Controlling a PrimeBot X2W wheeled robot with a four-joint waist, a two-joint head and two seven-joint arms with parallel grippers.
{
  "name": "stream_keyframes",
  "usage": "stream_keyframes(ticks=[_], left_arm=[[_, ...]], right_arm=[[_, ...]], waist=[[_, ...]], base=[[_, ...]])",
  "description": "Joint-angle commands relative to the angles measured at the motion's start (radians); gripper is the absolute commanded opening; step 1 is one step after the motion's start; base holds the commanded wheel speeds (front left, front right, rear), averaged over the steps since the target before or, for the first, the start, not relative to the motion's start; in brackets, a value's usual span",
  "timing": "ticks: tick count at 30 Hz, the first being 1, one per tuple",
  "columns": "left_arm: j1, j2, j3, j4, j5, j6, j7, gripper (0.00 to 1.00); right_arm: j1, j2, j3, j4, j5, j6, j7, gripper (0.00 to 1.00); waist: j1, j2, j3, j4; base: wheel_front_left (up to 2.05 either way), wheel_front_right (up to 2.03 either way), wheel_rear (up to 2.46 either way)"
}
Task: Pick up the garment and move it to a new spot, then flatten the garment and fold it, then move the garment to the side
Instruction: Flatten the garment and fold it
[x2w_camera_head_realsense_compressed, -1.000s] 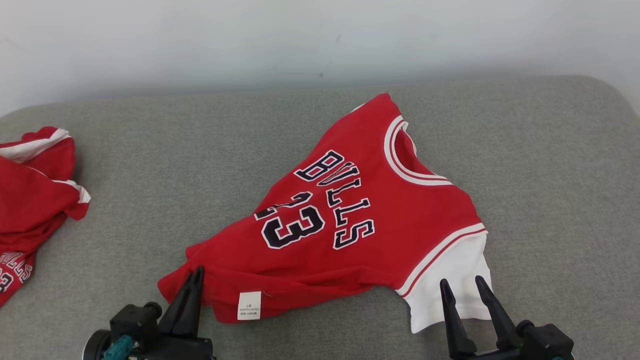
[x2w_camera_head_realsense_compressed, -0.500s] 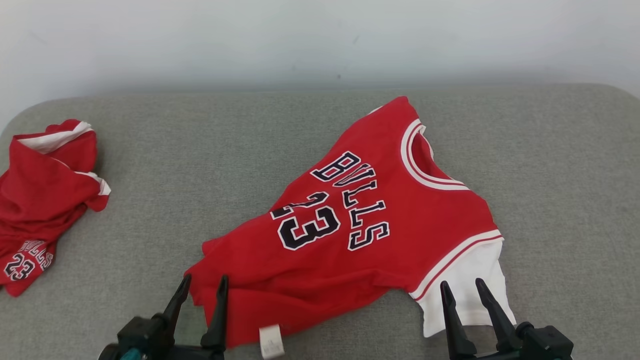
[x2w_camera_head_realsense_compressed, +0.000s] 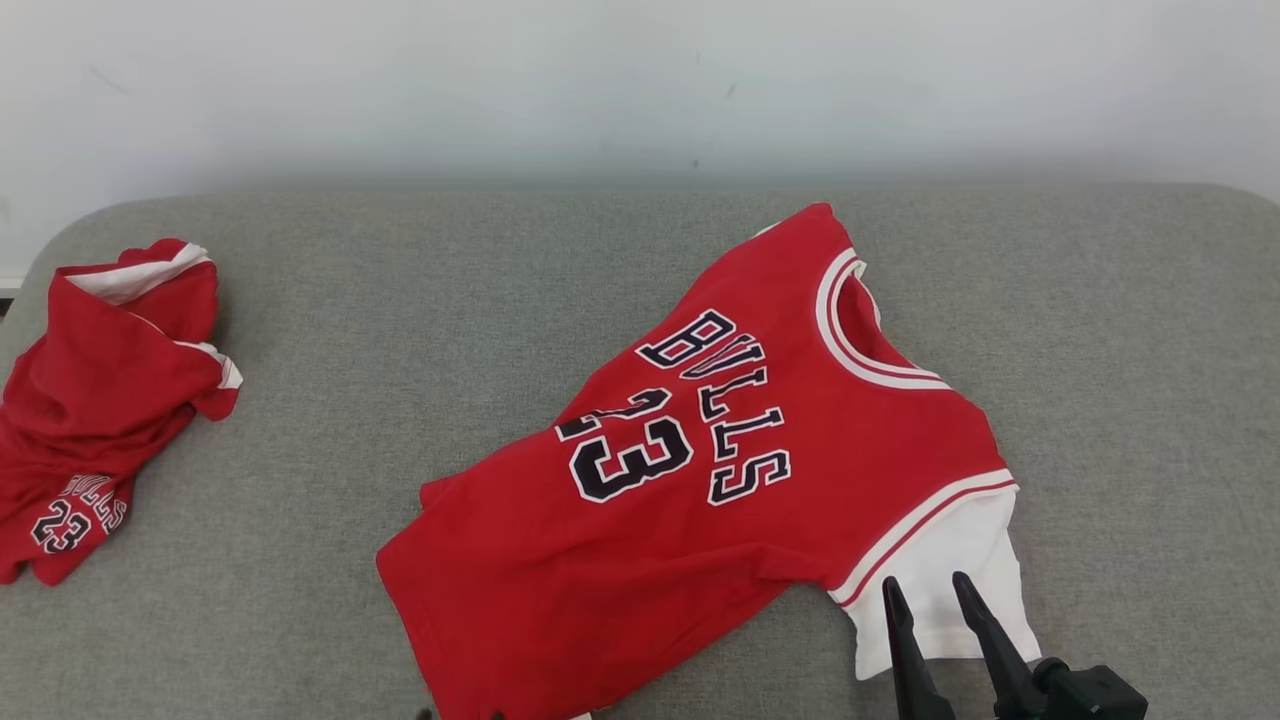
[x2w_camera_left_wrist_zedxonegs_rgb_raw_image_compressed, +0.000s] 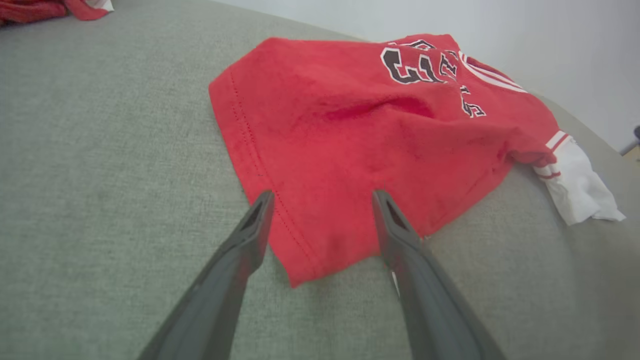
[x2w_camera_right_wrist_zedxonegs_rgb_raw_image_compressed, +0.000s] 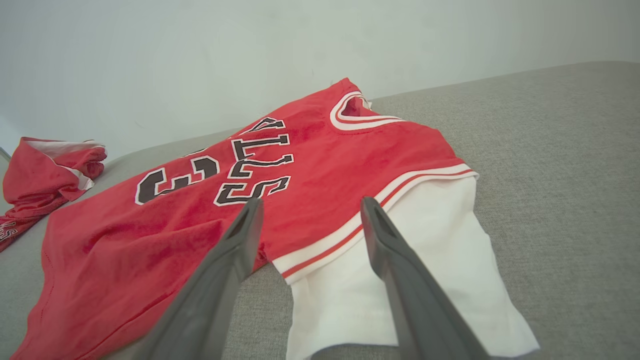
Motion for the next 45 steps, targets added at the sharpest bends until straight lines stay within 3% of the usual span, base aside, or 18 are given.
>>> stream_keyframes(ticks=[1, 6, 15, 28, 37, 45], left_arm=[[0.011, -0.003, -0.009, 0.008, 0.004, 0.002, -0.003, 1.0], [0.022, -0.011, -0.013, 0.051, -0.007, 0.002, -0.003, 1.0], [0.043, -0.019, 0.013, 0.12, -0.008, 0.002, -0.003, 1.0], [-0.007, -0.021, -0.015, 0.191, -0.029, 0.002, -0.003, 1.0], [-0.06, -0.021, -0.043, 0.263, -0.04, 0.002, -0.003, 1.0], [-0.105, -0.021, -0.041, 0.288, -0.05, 0.002, -0.003, 1.0]], right_arm=[[0.012, 0.002, -0.001, 0.0, 0.006, 0.001, -0.001, 1.0], [0.008, -0.003, -0.012, 0.004, 0.002, 0.001, -0.001, 1.0], [0.016, -0.03, -0.126, 0.041, -0.021, 0.001, 0.0, 1.0], [-0.064, -0.078, -0.16, 0.283, -0.04, 0.001, -0.001, 1.0], [-0.154, -0.077, -0.138, 0.461, -0.033, 0.001, -0.001, 1.0], [-0.198, -0.067, -0.12, 0.544, -0.027, 0.001, 0.001, 1.0]], waist=[[0.0, 0.0, -0.001, 0.001], [0.0, 0.0, -0.009, -0.001], [0.0, 0.0, -0.031, -0.019], [0.0, 0.0, -0.037, -0.022], [0.0, 0.0, -0.035, -0.024], [0.0, 0.0, -0.034, -0.015]], base=[[0.0, 0.0, 0.0], [0.0, 0.0, 0.0], [0.0, 0.0, 0.0], [0.0, 0.0, 0.0], [0.0, 0.0, 0.0], [0.0, 0.0, 0.0]])
